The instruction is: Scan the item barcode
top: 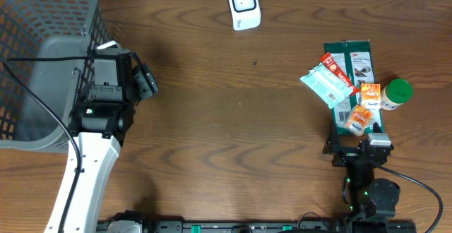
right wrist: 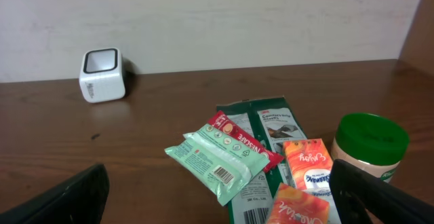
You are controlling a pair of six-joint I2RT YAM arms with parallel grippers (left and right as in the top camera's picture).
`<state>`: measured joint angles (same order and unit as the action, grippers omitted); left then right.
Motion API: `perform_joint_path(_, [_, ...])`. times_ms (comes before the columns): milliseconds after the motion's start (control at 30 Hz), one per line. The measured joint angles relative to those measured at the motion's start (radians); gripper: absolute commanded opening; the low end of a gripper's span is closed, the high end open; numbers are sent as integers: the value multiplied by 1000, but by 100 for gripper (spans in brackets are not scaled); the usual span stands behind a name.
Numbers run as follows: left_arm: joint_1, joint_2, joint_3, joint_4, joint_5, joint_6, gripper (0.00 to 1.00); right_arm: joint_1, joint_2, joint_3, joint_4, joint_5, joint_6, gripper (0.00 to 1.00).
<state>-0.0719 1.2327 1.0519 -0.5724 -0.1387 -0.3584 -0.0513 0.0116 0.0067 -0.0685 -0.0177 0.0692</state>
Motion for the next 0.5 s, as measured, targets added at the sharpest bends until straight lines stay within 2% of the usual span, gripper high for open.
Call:
perform_joint_path(333, [3, -23, 0, -19, -34, 0, 83, 0, 0, 0, 0, 0, 0, 99])
perform_joint_path(500, [20, -148, 0, -71, -61, 0, 83, 0, 0, 0, 0, 0, 0, 99])
